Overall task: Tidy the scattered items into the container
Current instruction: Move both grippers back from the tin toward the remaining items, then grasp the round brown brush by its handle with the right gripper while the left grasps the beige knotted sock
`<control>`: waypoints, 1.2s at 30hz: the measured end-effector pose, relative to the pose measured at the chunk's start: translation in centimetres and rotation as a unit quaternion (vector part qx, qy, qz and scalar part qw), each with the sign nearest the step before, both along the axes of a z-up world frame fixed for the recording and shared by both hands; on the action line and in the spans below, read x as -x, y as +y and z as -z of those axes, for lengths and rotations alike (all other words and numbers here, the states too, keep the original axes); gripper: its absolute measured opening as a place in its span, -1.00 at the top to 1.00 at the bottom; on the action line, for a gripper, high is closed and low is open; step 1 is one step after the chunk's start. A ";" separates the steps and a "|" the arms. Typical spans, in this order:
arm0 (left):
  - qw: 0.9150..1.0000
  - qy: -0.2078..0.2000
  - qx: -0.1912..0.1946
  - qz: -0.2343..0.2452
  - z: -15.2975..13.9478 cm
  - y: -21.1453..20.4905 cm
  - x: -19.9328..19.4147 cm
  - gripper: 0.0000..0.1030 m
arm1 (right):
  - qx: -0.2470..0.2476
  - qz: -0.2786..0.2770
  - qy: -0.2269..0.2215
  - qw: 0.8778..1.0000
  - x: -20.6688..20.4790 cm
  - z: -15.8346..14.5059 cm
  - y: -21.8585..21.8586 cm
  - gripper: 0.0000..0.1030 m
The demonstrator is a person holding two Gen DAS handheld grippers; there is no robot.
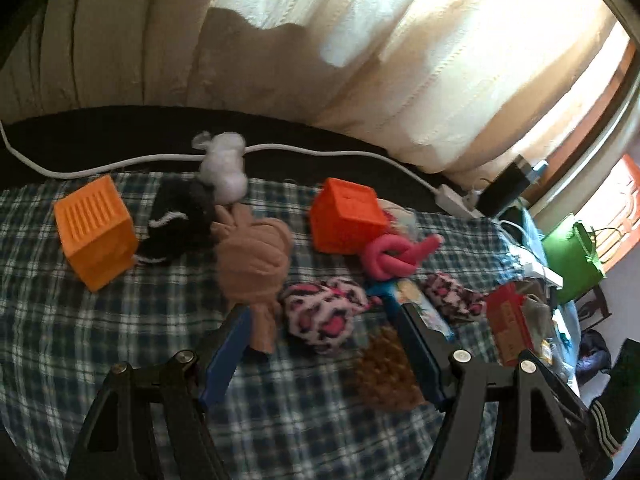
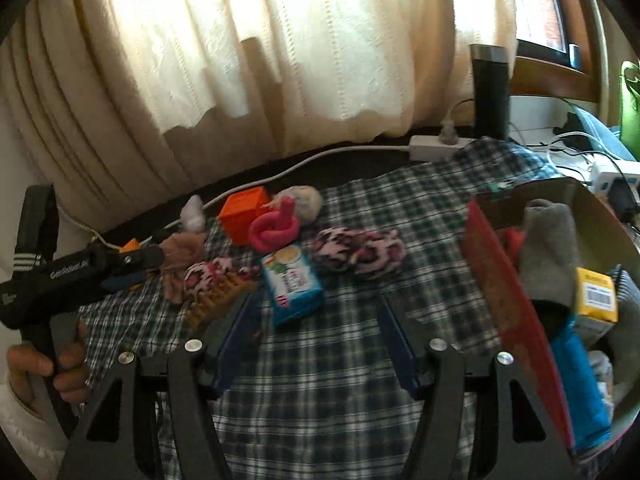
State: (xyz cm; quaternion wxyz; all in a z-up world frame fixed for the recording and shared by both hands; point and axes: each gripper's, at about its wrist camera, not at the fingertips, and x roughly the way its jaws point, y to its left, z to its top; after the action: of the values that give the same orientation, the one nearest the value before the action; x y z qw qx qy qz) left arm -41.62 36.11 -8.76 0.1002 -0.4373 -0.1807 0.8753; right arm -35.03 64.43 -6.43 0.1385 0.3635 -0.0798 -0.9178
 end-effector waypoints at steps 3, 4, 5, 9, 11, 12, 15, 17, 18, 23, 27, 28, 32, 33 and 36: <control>0.999 -0.016 0.024 -0.012 1.0 -0.9 1.1 -0.47 | 0.000 -0.004 -0.006 1.000 0.4 0.4 -0.7 -0.30; 0.999 -0.025 0.030 -0.016 1.5 -1.1 1.5 -0.47 | 0.002 -0.005 -0.009 1.000 0.6 0.5 -0.9 -0.30; 0.999 -0.032 0.029 -0.017 2.0 -1.2 1.7 -0.47 | 0.003 -0.006 -0.011 1.000 0.7 0.7 -1.0 -0.30; 0.999 -0.038 0.009 -0.002 2.8 -1.0 1.6 -0.47 | 0.004 -0.012 -0.020 1.000 0.9 1.4 -1.6 -0.30; 0.999 -0.031 0.008 0.010 2.4 -0.5 1.3 -0.47 | 0.001 -0.015 -0.024 1.000 0.9 1.6 -1.9 -0.30; 0.999 -0.026 0.008 0.017 2.1 -0.2 1.2 -0.47 | 0.002 -0.014 -0.026 1.000 0.9 1.7 -1.8 -0.30; 0.999 -0.014 0.013 0.035 1.4 0.8 0.9 -0.47 | 0.010 -0.010 -0.030 0.999 1.0 2.0 -1.5 -0.30; 0.999 -0.012 0.019 0.031 1.3 1.0 0.9 -0.47 | 0.012 -0.011 -0.031 0.999 1.1 2.1 -1.4 -0.30; 0.999 -0.015 0.020 0.022 1.4 0.7 1.2 -0.47 | 0.013 -0.013 -0.031 0.999 1.1 2.2 -1.4 -0.30; 0.999 -0.033 0.011 -0.010 2.5 -0.9 1.9 -0.47 | -0.011 -0.047 -0.027 0.998 0.7 2.3 -2.8 -0.30; 0.999 -0.034 0.013 -0.008 2.7 -0.9 2.0 -0.47 | -0.045 -0.087 -0.031 0.995 0.9 3.0 -4.9 -0.30; 0.999 -0.033 0.014 -0.006 2.6 -0.8 2.0 -0.47 | -0.054 -0.099 -0.033 0.993 0.9 3.3 -5.5 -0.30; 0.999 -0.029 0.015 -0.005 2.5 -0.9 2.0 -0.47 | -0.094 -0.137 -0.041 0.985 1.2 4.7 -7.8 -0.23; 0.999 -0.028 0.015 -0.005 2.4 -1.0 2.0 -0.47 | -0.099 -0.144 -0.045 0.984 1.3 5.0 -8.2 -0.15; 0.999 -0.030 0.011 -0.007 2.5 -1.3 2.0 -0.47 | -0.114 -0.154 -0.053 0.980 2.2 5.7 -9.1 -0.08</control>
State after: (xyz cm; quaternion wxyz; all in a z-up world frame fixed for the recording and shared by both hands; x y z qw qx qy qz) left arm -43.60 34.80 -11.25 0.0837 -0.4629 -0.1772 0.8645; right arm -37.25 55.36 -12.10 0.2315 0.4329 0.0752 -0.8679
